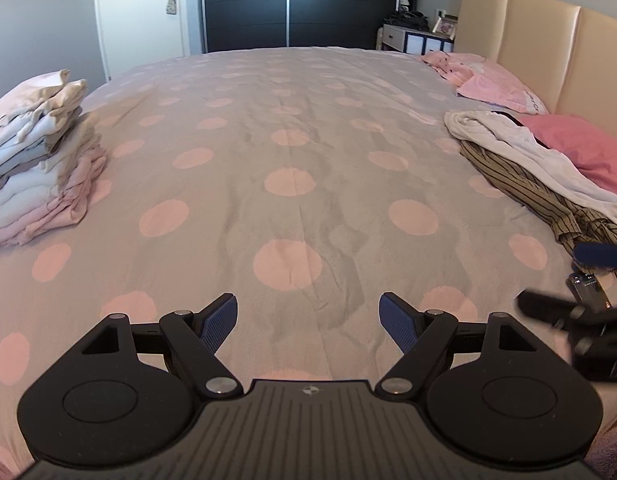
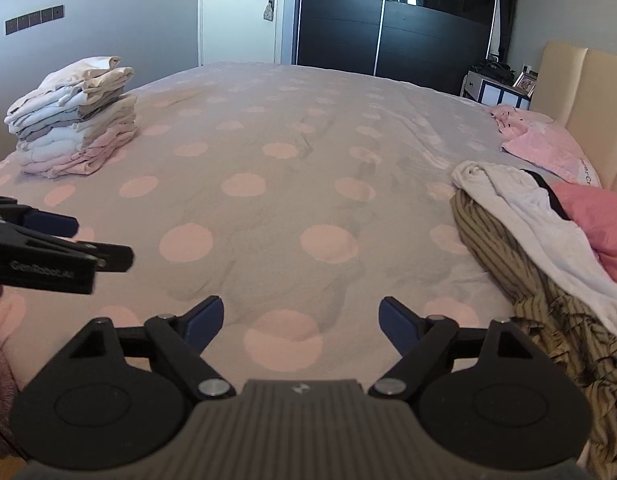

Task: Fold clothes
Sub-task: 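Grasp the cream long-sleeve top from the clothes pile with the right gripper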

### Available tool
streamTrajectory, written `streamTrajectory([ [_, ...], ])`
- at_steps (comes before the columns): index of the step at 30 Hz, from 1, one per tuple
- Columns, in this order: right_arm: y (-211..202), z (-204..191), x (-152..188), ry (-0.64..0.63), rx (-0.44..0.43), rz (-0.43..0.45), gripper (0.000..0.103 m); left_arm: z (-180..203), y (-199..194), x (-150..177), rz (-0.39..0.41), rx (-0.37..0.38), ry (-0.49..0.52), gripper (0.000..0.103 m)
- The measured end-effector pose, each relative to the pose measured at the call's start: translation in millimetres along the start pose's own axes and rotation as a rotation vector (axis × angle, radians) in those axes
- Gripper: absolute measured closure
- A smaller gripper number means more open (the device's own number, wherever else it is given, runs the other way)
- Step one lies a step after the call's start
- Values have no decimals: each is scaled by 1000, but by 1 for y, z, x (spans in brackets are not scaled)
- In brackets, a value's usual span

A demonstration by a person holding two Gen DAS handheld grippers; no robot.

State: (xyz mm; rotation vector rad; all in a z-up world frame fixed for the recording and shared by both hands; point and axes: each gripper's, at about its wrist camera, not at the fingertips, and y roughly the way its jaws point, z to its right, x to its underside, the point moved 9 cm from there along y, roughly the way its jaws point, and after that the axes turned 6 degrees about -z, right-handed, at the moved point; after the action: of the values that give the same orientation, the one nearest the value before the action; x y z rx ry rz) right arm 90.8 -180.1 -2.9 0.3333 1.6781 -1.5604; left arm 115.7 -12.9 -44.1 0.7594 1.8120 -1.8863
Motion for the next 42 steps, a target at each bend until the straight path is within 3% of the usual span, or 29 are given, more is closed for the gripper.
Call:
streamTrajectory([
  [7, 31, 114, -8, -22, 157, -77, 45, -19, 23, -29, -7, -21, 71, 26],
  [14, 60, 248, 0, 37, 392, -147, 47, -35, 57, -47, -28, -47, 33, 28],
  [19, 86, 311, 5, 36, 484, -182, 47, -35, 82, -48, -66, -54, 30, 31],
  [22, 104, 333, 7, 54, 494, -207, 47, -29, 96, -46, -97, -40, 26, 31],
  [25, 122, 343, 12, 78, 484, -238, 53, -25, 110, -42, -131, -25, 18, 31],
  [28, 131, 345, 13, 71, 493, -252, 71, -22, 120, -39, -160, -22, 20, 31],
  [33, 121, 334, 0, 27, 529, -214, 86, -14, 124, -33, -174, -27, 66, 31],
  [34, 117, 331, -5, 22, 526, -198, 96, -13, 123, -33, -172, -26, 69, 31],
  [38, 93, 299, -36, 8, 423, -107, 96, -9, 110, -37, -142, -16, 68, 31],
  [42, 72, 264, -65, -11, 400, -62, 96, -4, 93, -44, -96, -6, 77, 31],
])
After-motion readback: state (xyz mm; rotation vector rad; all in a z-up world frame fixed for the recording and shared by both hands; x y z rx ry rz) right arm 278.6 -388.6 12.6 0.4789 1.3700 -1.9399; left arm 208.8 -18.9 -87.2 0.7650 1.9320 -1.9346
